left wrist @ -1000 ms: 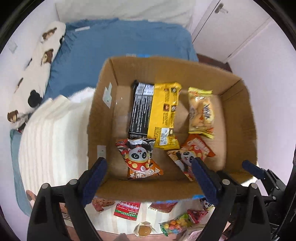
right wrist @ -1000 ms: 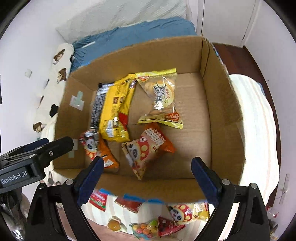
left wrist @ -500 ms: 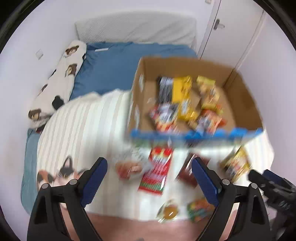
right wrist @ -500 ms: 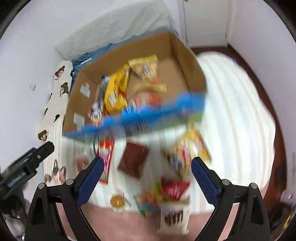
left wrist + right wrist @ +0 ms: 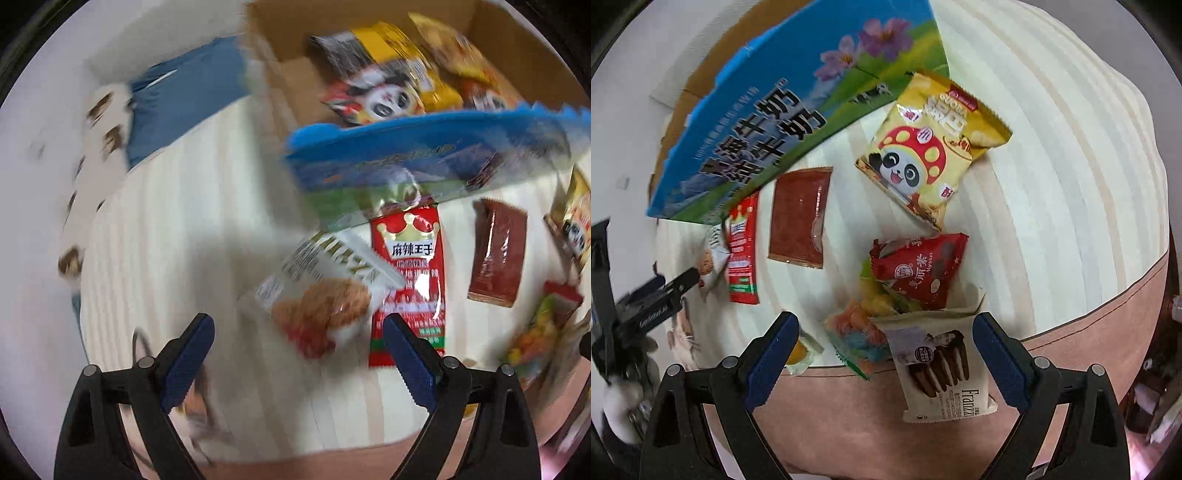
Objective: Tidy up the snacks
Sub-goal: 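Grasp the nitz oat cookie packet with the left tool while the right tool grasps the Franzzi cookie pack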
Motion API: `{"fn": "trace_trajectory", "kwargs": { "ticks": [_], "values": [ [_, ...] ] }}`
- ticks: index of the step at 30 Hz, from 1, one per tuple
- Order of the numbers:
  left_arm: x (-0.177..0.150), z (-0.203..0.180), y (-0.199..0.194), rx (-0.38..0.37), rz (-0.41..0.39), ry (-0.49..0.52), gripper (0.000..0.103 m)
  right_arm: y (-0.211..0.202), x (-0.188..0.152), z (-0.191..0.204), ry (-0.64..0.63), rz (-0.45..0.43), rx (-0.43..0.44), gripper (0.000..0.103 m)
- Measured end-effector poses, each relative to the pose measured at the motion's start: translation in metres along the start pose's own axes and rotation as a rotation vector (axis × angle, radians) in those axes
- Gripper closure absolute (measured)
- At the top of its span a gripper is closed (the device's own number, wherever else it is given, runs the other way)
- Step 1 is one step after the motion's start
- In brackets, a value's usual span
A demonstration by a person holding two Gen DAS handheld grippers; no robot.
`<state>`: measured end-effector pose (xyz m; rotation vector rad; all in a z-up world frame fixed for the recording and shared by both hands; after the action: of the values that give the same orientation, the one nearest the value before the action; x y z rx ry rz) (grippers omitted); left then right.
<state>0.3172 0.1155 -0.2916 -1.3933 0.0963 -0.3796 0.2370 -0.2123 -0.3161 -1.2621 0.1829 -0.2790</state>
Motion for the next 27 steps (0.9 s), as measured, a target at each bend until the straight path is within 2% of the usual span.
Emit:
{"fn": "trace_trajectory", "kwargs": {
  "ticks": [2,4,5,8,9,11,13,15,19,21,26,27],
  "values": [
    [0.009,-0.014,0.017,-0.012,0.042,0.110,0.010,0.009,-0.001,0.005,-0.002,0.013,-0.006,0.006],
    [0.014,-0.021,0.032,-0.006,0.081,0.161,0.010,0.013,-0.001,0.012,-0.011,0.018,-0.017,0.006],
    [0.018,-0.023,0.038,-0.008,0.091,0.180,0.010,0.013,0.000,0.015,-0.015,0.019,-0.020,0.006],
    [0.027,-0.027,0.042,-0.077,0.079,0.181,0.010,0.014,0.001,0.024,-0.026,0.020,-0.021,0.006],
    [0.028,-0.027,0.043,-0.094,0.087,0.174,0.013,0.013,0.002,0.025,-0.027,0.019,-0.022,0.006],
    [0.027,-0.028,0.043,-0.131,0.103,0.157,0.029,0.011,0.003,0.027,-0.025,0.017,-0.019,0.006],
    [0.025,-0.026,0.042,-0.129,0.099,0.139,0.032,0.009,0.003,0.028,-0.019,0.010,-0.010,0.006],
    [0.018,-0.023,0.041,-0.135,0.095,0.101,0.033,0.006,0.004,0.027,-0.017,0.008,-0.004,0.006],
    [-0.012,-0.015,0.036,-0.154,0.126,-0.044,0.034,-0.002,0.000,0.019,-0.020,0.000,-0.002,0.006],
    [-0.035,-0.012,0.032,-0.174,0.135,-0.126,0.034,-0.004,-0.005,0.012,-0.022,-0.001,-0.010,0.006],
    [-0.101,-0.010,0.028,-0.154,0.162,-0.286,0.034,0.001,-0.028,-0.017,-0.015,0.019,-0.040,0.006],
    [-0.112,-0.011,0.029,-0.172,0.174,-0.323,0.034,0.006,-0.032,-0.022,-0.011,0.031,-0.041,0.006]
  ]
}}
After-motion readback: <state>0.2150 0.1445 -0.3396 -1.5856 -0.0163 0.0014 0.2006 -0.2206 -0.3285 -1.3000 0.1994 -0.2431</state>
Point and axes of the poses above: each gripper's, at about its wrist camera, not at the fingertips, and y roughly the way its jaws point, z to its left, x to its top, the point moved 9 cm from there along y, roughly the way its jaws point, and after that the axes turned 5 degrees about x, right-handed, at the moved point
